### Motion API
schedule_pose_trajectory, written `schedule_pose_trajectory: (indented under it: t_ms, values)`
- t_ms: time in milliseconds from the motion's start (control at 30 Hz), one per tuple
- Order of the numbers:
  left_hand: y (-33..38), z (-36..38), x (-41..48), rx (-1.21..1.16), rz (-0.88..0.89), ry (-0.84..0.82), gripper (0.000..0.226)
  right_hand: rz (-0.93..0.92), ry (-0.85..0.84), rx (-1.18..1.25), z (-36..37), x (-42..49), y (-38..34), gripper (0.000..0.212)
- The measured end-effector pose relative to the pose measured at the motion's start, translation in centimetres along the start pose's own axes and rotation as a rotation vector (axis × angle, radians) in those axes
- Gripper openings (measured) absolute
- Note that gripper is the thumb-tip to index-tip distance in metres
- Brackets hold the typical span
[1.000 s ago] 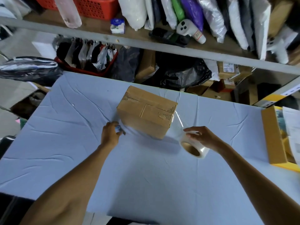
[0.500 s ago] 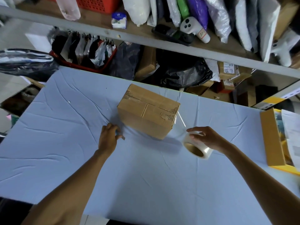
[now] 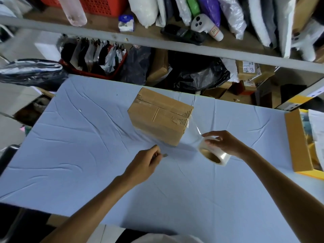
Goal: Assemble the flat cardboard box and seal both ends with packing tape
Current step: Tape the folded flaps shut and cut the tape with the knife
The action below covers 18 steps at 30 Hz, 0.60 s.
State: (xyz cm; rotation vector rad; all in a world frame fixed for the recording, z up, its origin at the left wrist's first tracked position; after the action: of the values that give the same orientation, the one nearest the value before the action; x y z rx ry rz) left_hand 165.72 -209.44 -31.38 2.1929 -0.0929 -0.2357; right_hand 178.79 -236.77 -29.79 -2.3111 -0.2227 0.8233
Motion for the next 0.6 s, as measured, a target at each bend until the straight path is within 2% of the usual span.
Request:
schedule_pose_trajectory:
  t_ms: [100, 267, 367, 467, 533, 600]
  values:
    - [5.5, -1.5, 1.2, -0.065, 0.097, 0.170, 0.026, -0.002, -0.006, 0.001, 0.0, 0.0, 0.2, 0.027]
    - [8.1, -1.7, 3.7, -0.129, 0.023, 0.396, 0.019, 0.000, 0.068, 0.031, 0.3, 0.0, 0.5, 0.025]
    - [8.6, -0.4, 5.0, -0.095, 0.052, 0.413, 0.018, 0.001, 0.148, 0.133, 0.5, -0.1, 0.7, 0.018]
    - [9.0, 0.7, 6.8, -0.021, 0.115, 0.425, 0.030, -0.011, 0.160, 0.212, 0.6, -0.3, 0.8, 0.014]
    - [9.1, 1.1, 8.2, 0.000, 0.114, 0.369, 0.034, -0.026, 0.153, 0.239, 0.6, -0.4, 0.9, 0.013]
    - [8.9, 1.3, 9.3, -0.028, 0.075, 0.289, 0.027, -0.048, 0.138, 0.219, 0.5, -0.5, 1.1, 0.015]
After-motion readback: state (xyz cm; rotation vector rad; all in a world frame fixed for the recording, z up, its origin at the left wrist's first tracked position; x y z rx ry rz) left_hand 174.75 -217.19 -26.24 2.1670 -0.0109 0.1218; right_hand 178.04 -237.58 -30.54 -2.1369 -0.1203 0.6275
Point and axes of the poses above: each hand's wrist, its own x-axis towards the middle knuckle, its own z-axis out of the palm, y = z × x, the point moved 2 cm from there along x, towards the middle knuckle, and after that the axes turned 1 degree about z, right-handed, at the moved point
